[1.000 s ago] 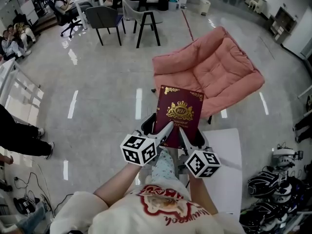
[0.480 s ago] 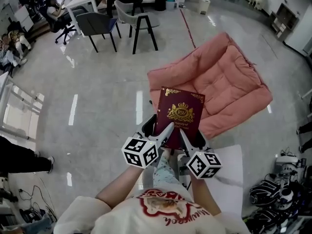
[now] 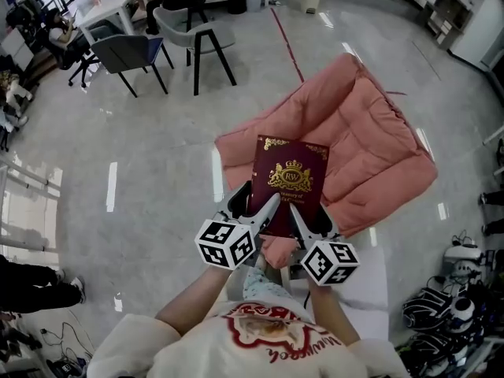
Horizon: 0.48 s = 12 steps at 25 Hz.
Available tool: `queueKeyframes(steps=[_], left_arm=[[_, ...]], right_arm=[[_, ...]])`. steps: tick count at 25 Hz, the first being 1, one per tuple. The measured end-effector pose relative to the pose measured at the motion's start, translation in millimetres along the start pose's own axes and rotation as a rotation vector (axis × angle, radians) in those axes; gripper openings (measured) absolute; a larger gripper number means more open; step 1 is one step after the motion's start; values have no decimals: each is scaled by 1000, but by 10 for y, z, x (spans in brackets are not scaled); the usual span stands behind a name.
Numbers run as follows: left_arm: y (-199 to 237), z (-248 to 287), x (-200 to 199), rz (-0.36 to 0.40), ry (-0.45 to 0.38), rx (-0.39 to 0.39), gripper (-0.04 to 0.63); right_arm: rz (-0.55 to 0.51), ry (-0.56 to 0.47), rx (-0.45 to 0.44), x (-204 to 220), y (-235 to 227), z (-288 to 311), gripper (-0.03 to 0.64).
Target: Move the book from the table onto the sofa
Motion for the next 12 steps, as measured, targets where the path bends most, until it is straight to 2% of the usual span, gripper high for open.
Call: queueKeyframes(steps=[12], left_arm=[[-103, 609, -44, 21, 55, 26, 313]], right_arm=[[46, -15, 50, -187, -465, 165, 288]])
Point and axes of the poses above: the fingertips, and each gripper's own axes: z forward along the fingers, y to its left, x out of its underside, the point moved 9 cm from there along -z, backward along the fingers, and after that the axes turned 12 degrees about -x, right-handed, at the moved point
